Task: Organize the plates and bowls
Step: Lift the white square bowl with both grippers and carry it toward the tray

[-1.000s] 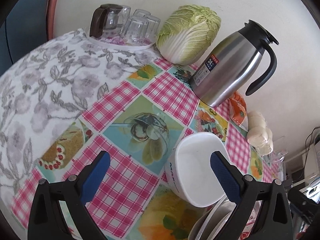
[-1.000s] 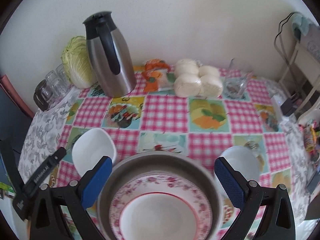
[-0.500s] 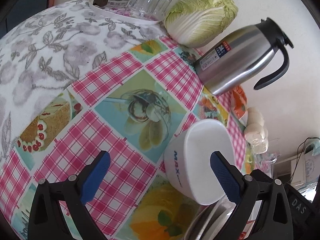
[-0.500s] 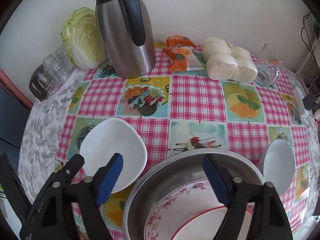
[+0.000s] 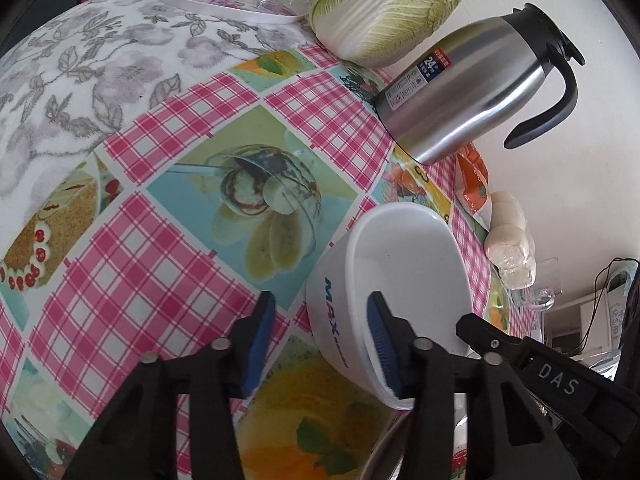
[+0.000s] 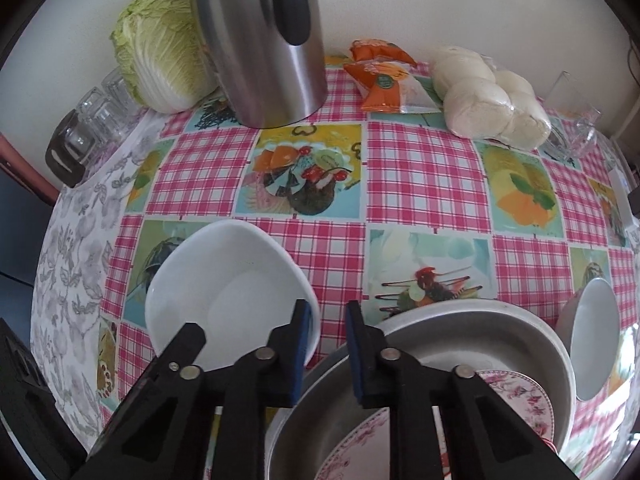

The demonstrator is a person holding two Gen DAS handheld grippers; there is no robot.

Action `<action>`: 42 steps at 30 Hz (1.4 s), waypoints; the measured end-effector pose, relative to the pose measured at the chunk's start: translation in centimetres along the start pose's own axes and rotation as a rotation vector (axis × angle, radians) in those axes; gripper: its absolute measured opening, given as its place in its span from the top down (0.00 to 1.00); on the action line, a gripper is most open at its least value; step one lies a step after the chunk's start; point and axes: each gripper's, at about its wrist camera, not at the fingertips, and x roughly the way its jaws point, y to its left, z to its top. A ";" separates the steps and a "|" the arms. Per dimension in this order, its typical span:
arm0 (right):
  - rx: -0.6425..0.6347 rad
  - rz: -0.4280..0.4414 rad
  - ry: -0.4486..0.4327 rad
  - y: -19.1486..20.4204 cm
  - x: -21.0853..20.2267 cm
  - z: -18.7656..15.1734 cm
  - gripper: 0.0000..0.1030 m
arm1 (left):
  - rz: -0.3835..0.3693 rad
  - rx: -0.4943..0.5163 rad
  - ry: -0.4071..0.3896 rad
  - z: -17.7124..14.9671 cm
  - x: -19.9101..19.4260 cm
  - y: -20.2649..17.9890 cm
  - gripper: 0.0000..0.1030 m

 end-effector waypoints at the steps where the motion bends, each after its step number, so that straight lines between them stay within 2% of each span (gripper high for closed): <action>1: -0.006 -0.002 0.004 0.2 0.2 0.0 0.88 | -0.002 0.003 0.002 -0.1 0.1 -0.1 0.61; 8: -0.009 0.006 0.046 0.7 2.1 -0.1 0.90 | -0.017 -0.034 0.008 -0.3 0.6 0.2 0.63; 22: -0.123 0.018 0.059 3.6 2.3 -0.9 0.90 | 0.041 -0.104 -0.019 0.0 -0.2 2.4 0.64; 26: -0.124 0.021 0.055 3.7 2.3 -1.1 0.90 | 0.028 -0.128 -0.031 0.0 -0.4 3.0 0.74; 30: -0.124 0.043 0.055 4.1 2.1 -1.4 0.90 | 0.055 -0.126 -0.042 0.1 -1.0 3.3 0.76; 36: -0.127 0.048 0.064 5.0 1.6 -1.8 0.90 | 0.042 -0.153 -0.044 0.1 -1.6 4.0 0.77; 42: -0.119 0.064 0.046 4.9 -0.2 -2.0 0.90 | 0.030 -0.137 -0.048 0.1 -3.2 3.4 0.78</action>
